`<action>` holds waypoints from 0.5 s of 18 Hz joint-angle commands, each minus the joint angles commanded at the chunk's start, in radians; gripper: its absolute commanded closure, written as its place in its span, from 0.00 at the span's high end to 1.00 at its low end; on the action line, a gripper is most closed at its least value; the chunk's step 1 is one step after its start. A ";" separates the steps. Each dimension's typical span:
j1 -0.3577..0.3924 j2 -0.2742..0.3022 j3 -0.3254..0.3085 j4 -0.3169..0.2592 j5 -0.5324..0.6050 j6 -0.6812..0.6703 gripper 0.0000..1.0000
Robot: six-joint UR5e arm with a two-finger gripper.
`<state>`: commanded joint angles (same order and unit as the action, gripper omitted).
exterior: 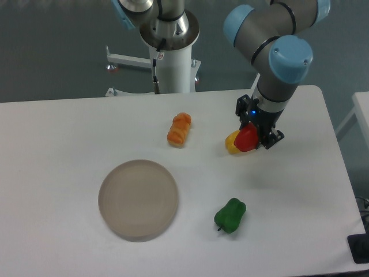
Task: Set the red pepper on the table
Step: 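Hold the red pepper in the gripper beside the yellow pepper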
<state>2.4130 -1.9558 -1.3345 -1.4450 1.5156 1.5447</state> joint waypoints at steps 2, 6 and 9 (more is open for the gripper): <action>0.002 0.002 -0.002 0.002 0.002 0.002 0.26; 0.006 0.002 0.011 -0.006 0.003 0.002 0.26; 0.027 0.003 0.011 -0.006 0.002 0.017 0.26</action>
<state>2.4404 -1.9528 -1.3238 -1.4511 1.5171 1.5615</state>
